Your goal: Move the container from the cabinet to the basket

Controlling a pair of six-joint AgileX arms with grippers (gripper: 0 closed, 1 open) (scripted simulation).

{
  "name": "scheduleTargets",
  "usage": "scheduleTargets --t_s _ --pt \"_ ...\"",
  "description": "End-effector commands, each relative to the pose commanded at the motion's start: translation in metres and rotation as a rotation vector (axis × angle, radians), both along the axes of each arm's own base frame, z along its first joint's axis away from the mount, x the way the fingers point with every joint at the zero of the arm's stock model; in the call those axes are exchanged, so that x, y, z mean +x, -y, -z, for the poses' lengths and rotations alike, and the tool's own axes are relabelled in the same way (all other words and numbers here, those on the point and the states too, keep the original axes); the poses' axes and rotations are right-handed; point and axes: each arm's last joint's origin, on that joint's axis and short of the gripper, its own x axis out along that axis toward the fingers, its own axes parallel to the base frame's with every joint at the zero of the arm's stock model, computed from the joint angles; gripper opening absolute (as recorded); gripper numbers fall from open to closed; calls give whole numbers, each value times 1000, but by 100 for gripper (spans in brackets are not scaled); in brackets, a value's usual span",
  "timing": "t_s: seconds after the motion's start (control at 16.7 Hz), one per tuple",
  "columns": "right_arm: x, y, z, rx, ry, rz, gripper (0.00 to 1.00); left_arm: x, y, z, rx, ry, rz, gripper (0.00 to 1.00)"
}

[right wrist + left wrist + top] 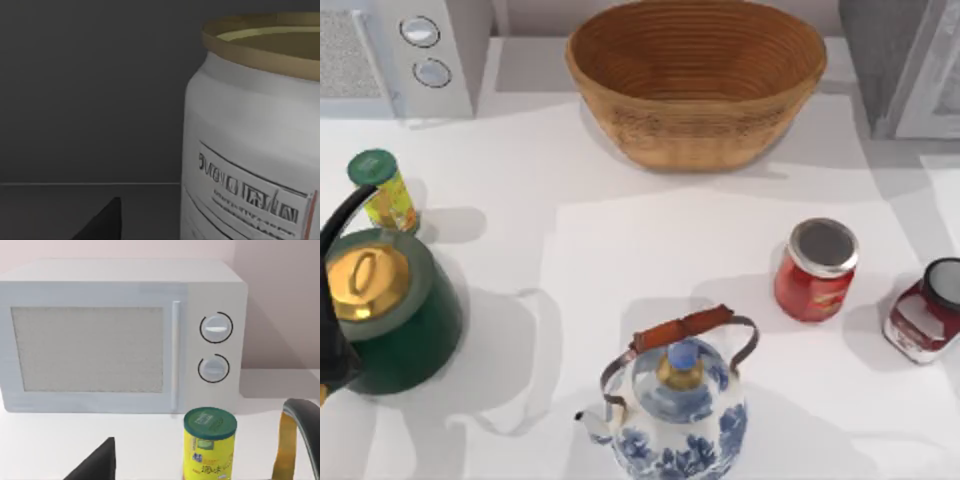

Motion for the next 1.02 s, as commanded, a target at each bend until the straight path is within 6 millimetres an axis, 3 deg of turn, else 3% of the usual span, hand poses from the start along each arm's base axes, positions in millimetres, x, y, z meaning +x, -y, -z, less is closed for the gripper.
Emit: scheduleTargets --t_s 0.66,1.02 --pt "0 0 0 0 0 0 2 0 0 0 0 0 0 100" --pt "0 0 0 0 0 0 0 0 0 0 0 0 0 100"
